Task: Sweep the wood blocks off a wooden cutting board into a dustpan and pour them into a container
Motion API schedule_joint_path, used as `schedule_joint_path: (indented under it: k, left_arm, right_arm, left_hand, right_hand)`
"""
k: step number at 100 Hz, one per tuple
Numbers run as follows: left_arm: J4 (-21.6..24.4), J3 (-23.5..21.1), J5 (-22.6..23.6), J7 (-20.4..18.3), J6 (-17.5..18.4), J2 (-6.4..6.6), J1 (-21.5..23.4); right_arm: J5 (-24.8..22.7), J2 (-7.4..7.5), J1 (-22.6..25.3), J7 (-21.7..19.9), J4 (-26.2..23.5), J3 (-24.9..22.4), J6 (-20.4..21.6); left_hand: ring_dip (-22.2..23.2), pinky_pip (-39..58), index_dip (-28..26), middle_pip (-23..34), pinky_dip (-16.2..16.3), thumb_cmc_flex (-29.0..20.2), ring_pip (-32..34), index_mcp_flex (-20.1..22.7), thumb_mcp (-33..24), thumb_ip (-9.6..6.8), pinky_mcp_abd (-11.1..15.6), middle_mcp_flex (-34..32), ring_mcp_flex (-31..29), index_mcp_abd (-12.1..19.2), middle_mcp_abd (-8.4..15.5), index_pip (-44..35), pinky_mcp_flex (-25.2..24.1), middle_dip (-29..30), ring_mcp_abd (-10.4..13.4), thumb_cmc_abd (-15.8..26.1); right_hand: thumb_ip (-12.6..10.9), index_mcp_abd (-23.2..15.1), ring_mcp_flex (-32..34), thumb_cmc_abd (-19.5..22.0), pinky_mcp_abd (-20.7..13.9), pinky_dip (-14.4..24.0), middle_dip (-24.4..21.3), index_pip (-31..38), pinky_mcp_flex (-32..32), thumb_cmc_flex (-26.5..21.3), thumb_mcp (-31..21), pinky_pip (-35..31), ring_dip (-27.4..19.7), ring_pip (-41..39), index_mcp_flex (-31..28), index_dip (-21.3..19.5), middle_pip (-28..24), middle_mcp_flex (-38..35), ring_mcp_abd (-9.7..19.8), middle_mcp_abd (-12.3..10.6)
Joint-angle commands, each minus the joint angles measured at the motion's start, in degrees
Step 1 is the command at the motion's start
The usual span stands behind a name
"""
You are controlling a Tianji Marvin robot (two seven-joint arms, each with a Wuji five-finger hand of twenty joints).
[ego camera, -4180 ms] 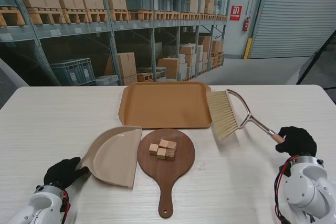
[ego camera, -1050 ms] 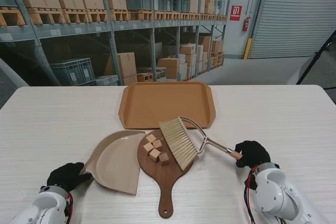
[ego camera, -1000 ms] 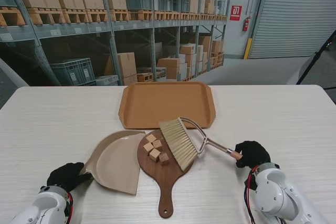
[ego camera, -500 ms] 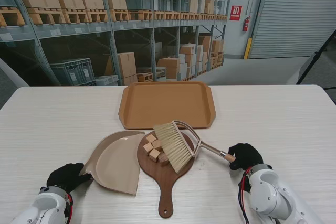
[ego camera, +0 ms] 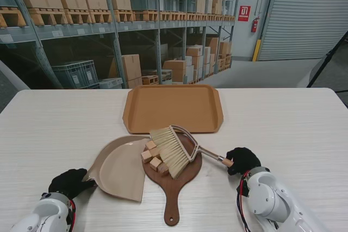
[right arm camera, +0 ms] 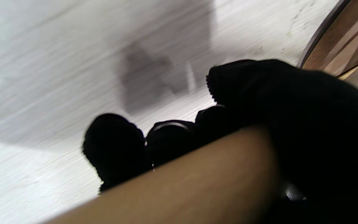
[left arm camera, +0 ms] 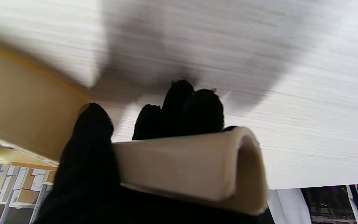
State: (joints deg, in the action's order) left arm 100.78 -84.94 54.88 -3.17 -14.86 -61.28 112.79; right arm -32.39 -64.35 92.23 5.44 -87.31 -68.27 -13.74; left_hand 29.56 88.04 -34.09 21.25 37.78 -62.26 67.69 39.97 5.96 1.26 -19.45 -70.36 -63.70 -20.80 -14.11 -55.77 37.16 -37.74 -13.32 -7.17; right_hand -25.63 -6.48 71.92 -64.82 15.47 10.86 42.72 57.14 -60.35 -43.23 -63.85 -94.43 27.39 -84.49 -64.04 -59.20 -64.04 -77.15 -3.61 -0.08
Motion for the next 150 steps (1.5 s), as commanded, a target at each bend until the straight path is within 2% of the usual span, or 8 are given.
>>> schedule_joint_path:
  k: [1, 22, 77, 132, 150]
  left_arm:
    - [0.11, 0.27, -0.17, -1.30, 0.30, -0.20, 0.50]
    - [0.15, 0.39, -0.30, -1.39, 0.43, -0.19, 0.44]
    - [0.33, 0.60, -0.29, -1.81, 0.36, -0.13, 0.50]
    - [0.63, 0.47, -0.39, -1.88, 0.08, -0.16, 0.73]
    - [0.72, 0.40, -0.46, -1.85, -0.07, -0.18, 0.83]
  right_arm:
    - [0.07, -0.53, -0.06, -0.90, -0.26, 0.43, 0.01]
    - [-0.41, -0.58, 0.18, -0.52, -1.28, -0.04, -0.69]
    - [-4.33, 0.34, 4.49, -2.14, -3.57, -3.64, -0.63]
    - [-0.84, -0.39, 0.29, -1.41, -0.73, 3.14, -2.40]
    - [0.88, -0.75, -2.38, -1.20, 0.60, 6.57, -1.17]
  left_hand:
    - [0.11, 0.76, 0.98, 47.12, -1.45, -5.97, 1.16, 7.34, -7.33, -0.61, 0.62, -4.67, -6.05, 0.91, 14.93, -0.33, 0.42, 0.41, 8.29, 3.07]
    - [0.13, 0.78, 0.93, 47.11, -1.50, -5.93, 1.15, 7.42, -7.38, -0.59, 0.62, -4.68, -6.05, 0.94, 14.93, -0.33, 0.42, 0.39, 8.29, 3.10]
    - [0.19, 0.83, 0.75, 47.09, -1.61, -5.99, 1.17, 7.56, -7.55, -0.60, 0.61, -4.74, -6.10, 0.88, 14.88, -0.07, 0.41, 0.32, 8.31, 3.00]
    - [0.21, 0.84, 0.58, 47.07, -1.66, -5.89, 1.16, 7.51, -7.60, -0.57, 0.53, -4.75, -6.11, 0.92, 14.88, 0.04, 0.40, 0.27, 8.31, 2.97]
    - [0.22, 0.83, 0.56, 47.06, -1.66, -5.92, 1.16, 7.49, -7.66, -0.58, 0.67, -4.75, -6.11, 0.94, 14.88, 0.06, 0.26, 0.26, 8.31, 3.04]
  right_hand:
    - [-1.74, -10.14, 2.43, 6.18, 2.92, -0.80, -0.11, 12.28, -1.97, -8.09, -26.11, -5.04, 0.12, -2.00, -11.36, -2.34, -3.42, -5.92, 4.45, -4.02]
    - [-1.74, -10.13, 2.45, 6.29, 2.89, -0.85, -0.11, 12.27, -1.97, -8.14, -26.11, -5.02, 0.04, -1.84, -11.36, -2.35, -3.39, -5.92, 4.50, -4.01]
    - [-1.92, -10.18, 2.42, 6.10, 2.99, -1.18, -0.22, 12.08, -2.12, -8.04, -26.11, -4.97, -0.18, -1.67, -11.32, -2.32, -3.17, -5.91, 4.55, -4.08]
    - [-1.49, -10.52, 2.46, 5.44, 2.49, -1.48, -0.37, 11.79, -2.14, -7.71, -26.11, -4.98, -0.42, -1.30, -11.13, -2.39, -2.69, -5.93, 5.33, -4.63]
    - [-1.23, -10.55, 2.43, 5.43, 2.46, -1.49, -0.40, 11.75, -2.11, -7.76, -26.11, -4.96, -0.50, -1.17, -11.09, -2.43, -2.61, -5.92, 5.04, -4.59]
